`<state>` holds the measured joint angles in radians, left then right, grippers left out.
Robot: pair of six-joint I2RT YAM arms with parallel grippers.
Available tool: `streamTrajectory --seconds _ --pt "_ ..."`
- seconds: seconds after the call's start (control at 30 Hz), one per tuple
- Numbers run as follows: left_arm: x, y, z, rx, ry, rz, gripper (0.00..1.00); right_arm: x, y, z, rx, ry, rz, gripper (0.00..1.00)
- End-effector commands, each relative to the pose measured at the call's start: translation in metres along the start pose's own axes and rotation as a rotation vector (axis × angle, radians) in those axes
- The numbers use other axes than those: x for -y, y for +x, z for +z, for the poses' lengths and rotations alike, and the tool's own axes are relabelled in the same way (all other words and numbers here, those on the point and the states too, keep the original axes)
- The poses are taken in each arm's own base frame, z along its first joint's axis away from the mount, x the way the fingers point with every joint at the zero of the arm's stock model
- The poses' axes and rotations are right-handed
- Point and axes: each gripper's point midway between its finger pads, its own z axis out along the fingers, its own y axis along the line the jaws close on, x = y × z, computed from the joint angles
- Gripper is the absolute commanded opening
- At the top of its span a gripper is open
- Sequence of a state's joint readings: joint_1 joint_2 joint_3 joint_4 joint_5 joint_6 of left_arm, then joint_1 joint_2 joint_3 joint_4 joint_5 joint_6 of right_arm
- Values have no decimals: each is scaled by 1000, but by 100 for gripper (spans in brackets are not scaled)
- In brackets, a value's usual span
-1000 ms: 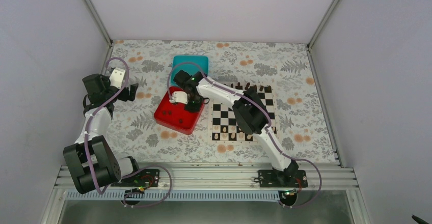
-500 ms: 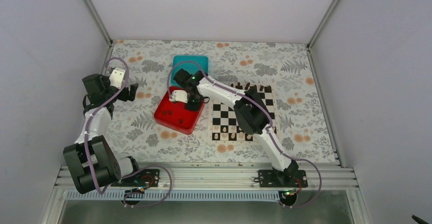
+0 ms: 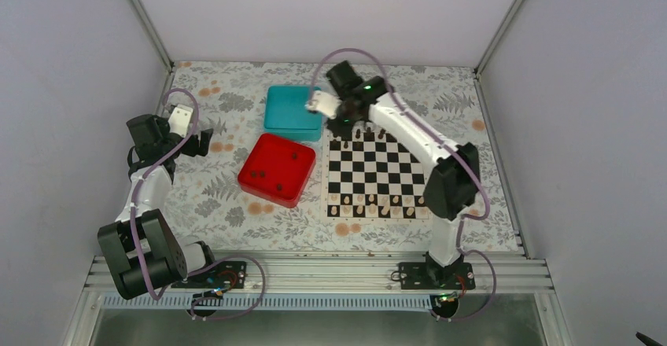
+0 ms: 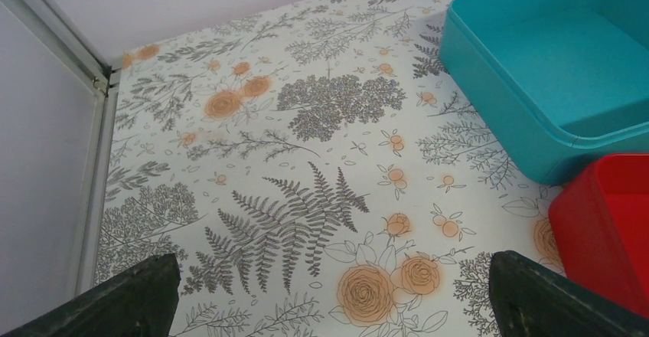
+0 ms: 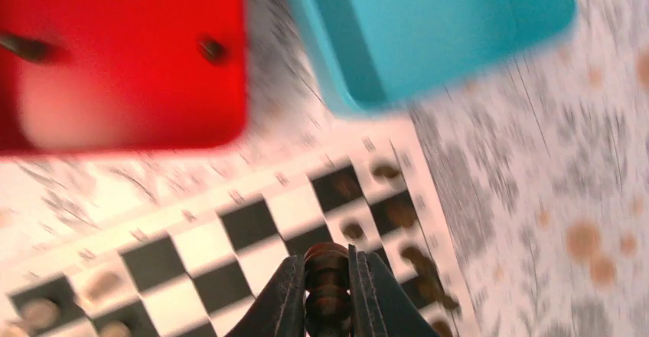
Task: Set up the chess pieces on the board
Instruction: Place the chess piece on the chessboard.
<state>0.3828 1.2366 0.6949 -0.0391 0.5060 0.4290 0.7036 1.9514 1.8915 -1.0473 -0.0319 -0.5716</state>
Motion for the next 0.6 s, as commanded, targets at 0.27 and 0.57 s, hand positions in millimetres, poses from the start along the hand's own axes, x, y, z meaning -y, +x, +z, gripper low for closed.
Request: streamTrajectory --seconds 0.27,0.57 --pt "-2 -5 -2 20 2 -1 100 39 147 37 -127 -16 277 5" --pt "-1 -5 -3 21 1 0 100 51 167 82 -169 -55 310 5"
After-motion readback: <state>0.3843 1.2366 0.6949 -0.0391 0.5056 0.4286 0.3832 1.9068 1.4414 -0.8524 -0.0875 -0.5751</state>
